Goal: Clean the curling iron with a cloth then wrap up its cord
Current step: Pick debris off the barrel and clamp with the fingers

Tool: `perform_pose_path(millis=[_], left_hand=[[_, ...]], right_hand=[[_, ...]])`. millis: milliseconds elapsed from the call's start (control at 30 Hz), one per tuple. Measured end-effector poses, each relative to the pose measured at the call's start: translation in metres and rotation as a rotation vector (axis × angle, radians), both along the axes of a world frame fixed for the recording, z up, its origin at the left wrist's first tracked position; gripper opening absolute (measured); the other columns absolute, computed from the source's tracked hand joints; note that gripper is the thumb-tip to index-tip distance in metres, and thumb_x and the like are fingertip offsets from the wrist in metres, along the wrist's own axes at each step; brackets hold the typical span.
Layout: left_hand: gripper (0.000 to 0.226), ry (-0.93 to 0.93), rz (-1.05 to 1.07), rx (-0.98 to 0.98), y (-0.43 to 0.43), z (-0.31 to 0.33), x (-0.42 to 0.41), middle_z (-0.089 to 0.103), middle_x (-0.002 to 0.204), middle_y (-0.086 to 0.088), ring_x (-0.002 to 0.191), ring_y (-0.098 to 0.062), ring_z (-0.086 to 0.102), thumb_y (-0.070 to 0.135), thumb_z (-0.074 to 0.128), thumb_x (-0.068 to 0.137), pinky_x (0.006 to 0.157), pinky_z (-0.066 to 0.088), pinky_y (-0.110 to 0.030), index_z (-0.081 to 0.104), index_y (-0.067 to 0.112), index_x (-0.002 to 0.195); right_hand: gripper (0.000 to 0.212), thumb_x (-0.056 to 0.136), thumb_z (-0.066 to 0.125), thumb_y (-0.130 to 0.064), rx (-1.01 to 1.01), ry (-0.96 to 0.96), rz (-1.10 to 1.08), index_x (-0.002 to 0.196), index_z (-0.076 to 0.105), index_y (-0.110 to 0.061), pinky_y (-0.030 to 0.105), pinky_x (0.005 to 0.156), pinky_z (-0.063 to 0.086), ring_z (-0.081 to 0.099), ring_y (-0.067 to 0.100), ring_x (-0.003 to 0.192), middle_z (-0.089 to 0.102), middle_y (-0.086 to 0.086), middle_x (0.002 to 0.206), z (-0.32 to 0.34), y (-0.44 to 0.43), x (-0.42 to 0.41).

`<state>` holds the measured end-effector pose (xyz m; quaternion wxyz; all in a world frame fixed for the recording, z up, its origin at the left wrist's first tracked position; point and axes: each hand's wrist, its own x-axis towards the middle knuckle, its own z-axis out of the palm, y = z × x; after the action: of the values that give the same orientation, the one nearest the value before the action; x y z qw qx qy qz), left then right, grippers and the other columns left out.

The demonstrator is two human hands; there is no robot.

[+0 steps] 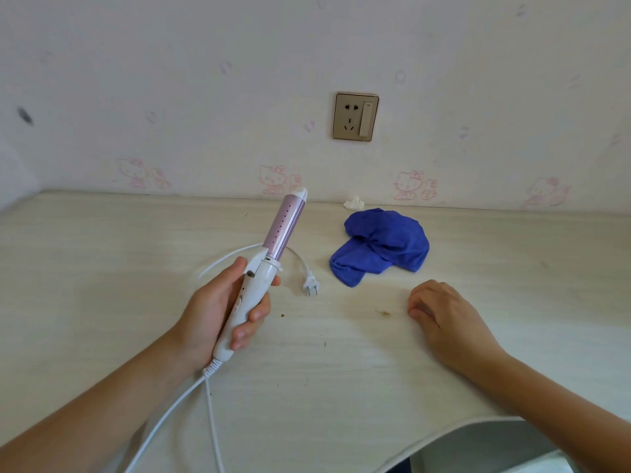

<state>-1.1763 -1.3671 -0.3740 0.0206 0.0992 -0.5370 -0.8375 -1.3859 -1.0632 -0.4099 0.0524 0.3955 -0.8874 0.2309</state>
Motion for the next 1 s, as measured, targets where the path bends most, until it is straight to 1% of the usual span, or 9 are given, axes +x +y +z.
perform_pose_path(millis=[167, 267, 400, 500, 567, 633, 767, 900, 1000], left_hand=[[0.063, -0.007, 0.007, 0.031, 0.005, 0.002, -0.001, 0.044, 0.062, -0.008, 0.033, -0.013, 0.038, 0.059, 0.031, 0.102, 0.033, 0.034, -0.019, 0.072, 0.011, 0.11], [0.064, -0.011, 0.012, 0.03, 0.01, 0.006, -0.001, 0.043, 0.059, -0.008, 0.032, -0.014, 0.036, 0.059, 0.03, 0.102, 0.034, 0.034, -0.019, 0.071, 0.011, 0.113], [0.062, 0.049, -0.006, 0.015, 0.02, 0.022, -0.004, 0.043, 0.061, -0.007, 0.034, -0.013, 0.037, 0.061, 0.033, 0.1, 0.036, 0.033, -0.019, 0.067, 0.012, 0.118], [0.061, 0.134, -0.02, 0.028, 0.028, 0.041, -0.009, 0.043, 0.062, -0.007, 0.034, -0.013, 0.037, 0.059, 0.037, 0.098, 0.035, 0.031, -0.02, 0.066, 0.01, 0.119], [0.06, 0.189, -0.037, 0.045, 0.029, 0.053, -0.01, 0.043, 0.061, -0.008, 0.033, -0.013, 0.038, 0.056, 0.035, 0.1, 0.035, 0.032, -0.02, 0.067, 0.008, 0.117], [0.06, 0.215, -0.053, 0.066, 0.027, 0.062, -0.007, 0.043, 0.06, -0.008, 0.032, -0.012, 0.039, 0.055, 0.033, 0.102, 0.035, 0.033, -0.019, 0.066, 0.007, 0.116], [0.06, 0.205, -0.039, 0.057, 0.019, 0.062, 0.003, 0.041, 0.06, -0.008, 0.033, -0.012, 0.036, 0.056, 0.034, 0.101, 0.034, 0.032, -0.018, 0.065, 0.007, 0.115], [0.06, 0.163, -0.045, 0.06, 0.02, 0.044, 0.008, 0.041, 0.061, -0.008, 0.033, -0.012, 0.035, 0.057, 0.036, 0.099, 0.035, 0.031, -0.018, 0.066, 0.009, 0.115], [0.059, 0.14, -0.04, 0.06, 0.025, 0.029, 0.004, 0.041, 0.062, -0.008, 0.033, -0.013, 0.034, 0.057, 0.036, 0.1, 0.035, 0.031, -0.018, 0.067, 0.009, 0.114]], right_hand=[[0.019, 0.092, 0.07, -0.01, -0.064, -0.03, -0.009, 0.082, 0.067, -0.026, 0.028, 0.082, 0.047, 0.058, 0.011, 0.092, 0.064, -0.015, 0.092, 0.004, 0.001, 0.003], [0.018, 0.093, 0.07, -0.01, -0.22, -0.105, -0.028, 0.089, 0.072, -0.027, 0.027, 0.08, 0.048, 0.062, 0.007, 0.095, 0.068, -0.017, 0.096, 0.016, 0.001, 0.015], [0.017, 0.091, 0.071, -0.032, -0.437, -0.416, 0.069, 0.107, 0.068, -0.038, 0.014, 0.073, 0.049, 0.064, 0.0, 0.103, 0.07, -0.023, 0.108, 0.039, -0.037, 0.063], [0.039, 0.083, 0.073, -0.037, -0.54, -0.785, 0.222, 0.12, 0.064, -0.035, 0.026, 0.088, 0.054, 0.069, 0.009, 0.102, 0.073, -0.009, 0.11, 0.053, -0.087, 0.102], [0.034, 0.089, 0.072, -0.028, -0.575, -0.91, 0.381, 0.122, 0.063, -0.025, 0.027, 0.088, 0.053, 0.071, 0.012, 0.101, 0.076, -0.003, 0.107, 0.062, -0.112, 0.121], [0.02, 0.096, 0.065, -0.021, -0.607, -0.834, 0.491, 0.117, 0.065, -0.018, 0.024, 0.086, 0.052, 0.072, 0.014, 0.099, 0.078, -0.003, 0.103, 0.063, -0.122, 0.129], [0.016, 0.089, 0.064, -0.027, -0.457, -0.317, 0.335, 0.102, 0.072, -0.027, 0.022, 0.08, 0.044, 0.063, 0.011, 0.094, 0.068, -0.015, 0.096, 0.049, -0.105, 0.112], [0.016, 0.088, 0.073, -0.017, -0.215, -0.134, 0.111, 0.098, 0.073, -0.029, 0.025, 0.085, 0.044, 0.057, 0.008, 0.095, 0.061, -0.021, 0.094, 0.029, -0.053, 0.063], [0.02, 0.086, 0.074, -0.018, -0.043, -0.053, -0.014, 0.103, 0.074, -0.029, 0.027, 0.087, 0.042, 0.055, 0.013, 0.099, 0.061, -0.019, 0.099, 0.019, -0.018, 0.031]])
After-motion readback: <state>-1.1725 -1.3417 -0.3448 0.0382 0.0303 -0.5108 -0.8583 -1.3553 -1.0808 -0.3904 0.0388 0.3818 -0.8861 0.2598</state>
